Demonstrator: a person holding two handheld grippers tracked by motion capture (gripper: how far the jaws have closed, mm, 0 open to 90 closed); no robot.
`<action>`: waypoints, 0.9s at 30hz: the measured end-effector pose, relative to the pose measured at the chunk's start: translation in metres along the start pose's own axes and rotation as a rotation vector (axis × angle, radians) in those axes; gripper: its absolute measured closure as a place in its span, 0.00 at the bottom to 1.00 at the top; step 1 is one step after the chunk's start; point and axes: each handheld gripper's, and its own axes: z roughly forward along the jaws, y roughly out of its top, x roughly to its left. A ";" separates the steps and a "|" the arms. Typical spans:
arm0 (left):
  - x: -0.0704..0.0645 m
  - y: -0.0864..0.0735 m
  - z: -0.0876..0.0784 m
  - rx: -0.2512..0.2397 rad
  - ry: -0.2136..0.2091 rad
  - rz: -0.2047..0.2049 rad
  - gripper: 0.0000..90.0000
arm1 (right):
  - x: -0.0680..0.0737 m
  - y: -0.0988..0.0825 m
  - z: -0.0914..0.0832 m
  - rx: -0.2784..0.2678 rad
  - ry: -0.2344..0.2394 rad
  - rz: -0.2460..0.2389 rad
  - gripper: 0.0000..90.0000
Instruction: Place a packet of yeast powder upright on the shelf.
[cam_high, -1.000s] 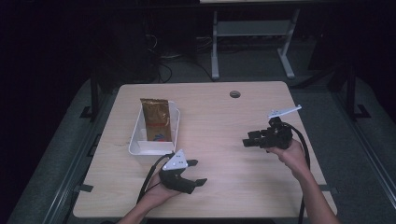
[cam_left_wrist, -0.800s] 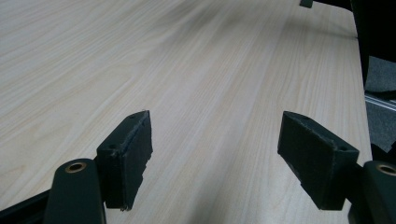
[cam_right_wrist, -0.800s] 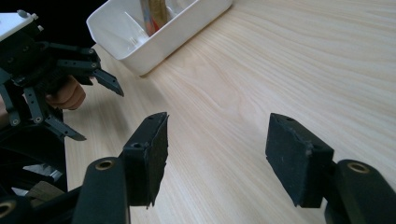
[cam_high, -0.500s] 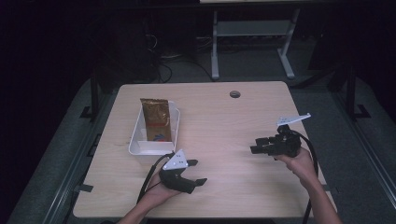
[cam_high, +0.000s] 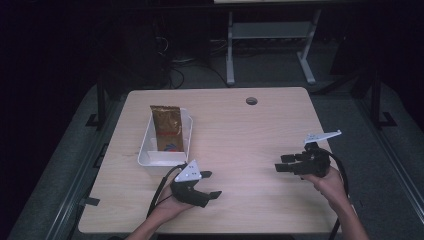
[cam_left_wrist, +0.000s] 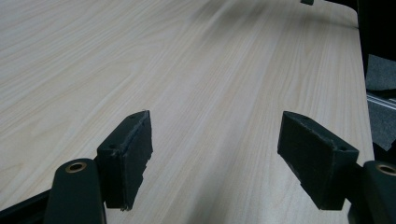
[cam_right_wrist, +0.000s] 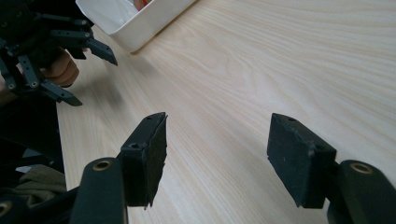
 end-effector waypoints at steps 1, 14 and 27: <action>0.000 0.000 0.000 0.001 0.000 0.001 0.29 | 0.000 -0.002 -0.001 -0.001 0.000 0.000 0.41; -0.001 0.000 0.002 0.005 -0.001 -0.002 0.29 | 0.003 -0.028 -0.009 -0.016 -0.008 0.013 0.39; -0.001 -0.001 0.002 0.015 -0.004 0.012 0.29 | 0.012 -0.049 -0.011 -0.021 -0.020 0.004 0.37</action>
